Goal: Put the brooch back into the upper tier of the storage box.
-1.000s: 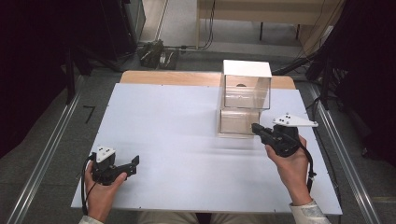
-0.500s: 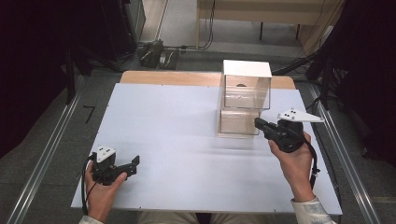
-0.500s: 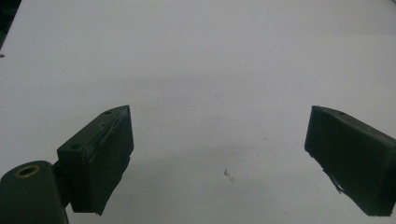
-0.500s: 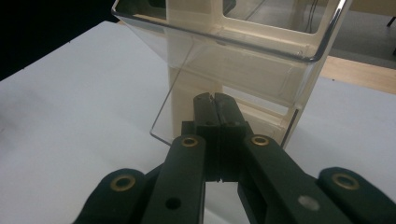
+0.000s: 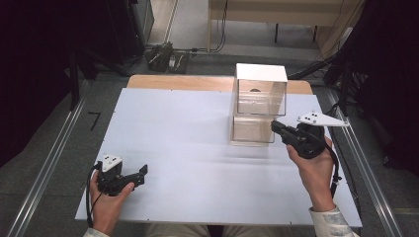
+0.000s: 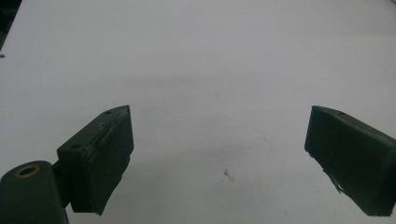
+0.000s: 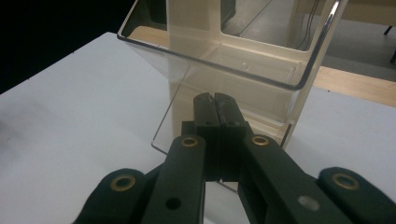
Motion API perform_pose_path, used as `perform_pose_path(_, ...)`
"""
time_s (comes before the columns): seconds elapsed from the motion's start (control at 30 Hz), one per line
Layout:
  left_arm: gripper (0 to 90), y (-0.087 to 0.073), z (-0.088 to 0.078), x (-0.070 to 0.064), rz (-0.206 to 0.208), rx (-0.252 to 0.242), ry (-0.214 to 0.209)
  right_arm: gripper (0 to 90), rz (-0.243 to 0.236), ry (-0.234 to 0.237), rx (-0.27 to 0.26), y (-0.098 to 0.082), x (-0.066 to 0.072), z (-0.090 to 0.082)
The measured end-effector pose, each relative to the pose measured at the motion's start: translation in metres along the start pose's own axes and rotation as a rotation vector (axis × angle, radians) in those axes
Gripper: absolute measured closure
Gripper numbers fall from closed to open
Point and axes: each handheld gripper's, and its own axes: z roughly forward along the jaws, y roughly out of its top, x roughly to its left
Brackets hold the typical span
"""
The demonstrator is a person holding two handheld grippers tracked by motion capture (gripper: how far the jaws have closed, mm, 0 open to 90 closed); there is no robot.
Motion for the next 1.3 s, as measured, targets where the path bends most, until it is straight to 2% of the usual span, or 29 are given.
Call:
perform_pose_path(0.77, 9.2, 0.0, 0.001, 0.0, 0.0, 0.002, 0.001, 87.2, 0.009, -0.002, -0.041, 0.009, -0.003, -0.007)
perform_pose_path(1.3, 9.2, 0.0, 0.001, 0.001, -0.004, 0.003, -0.001, 87.2, 0.011, -0.005, -0.057, 0.018, -0.005, -0.004)
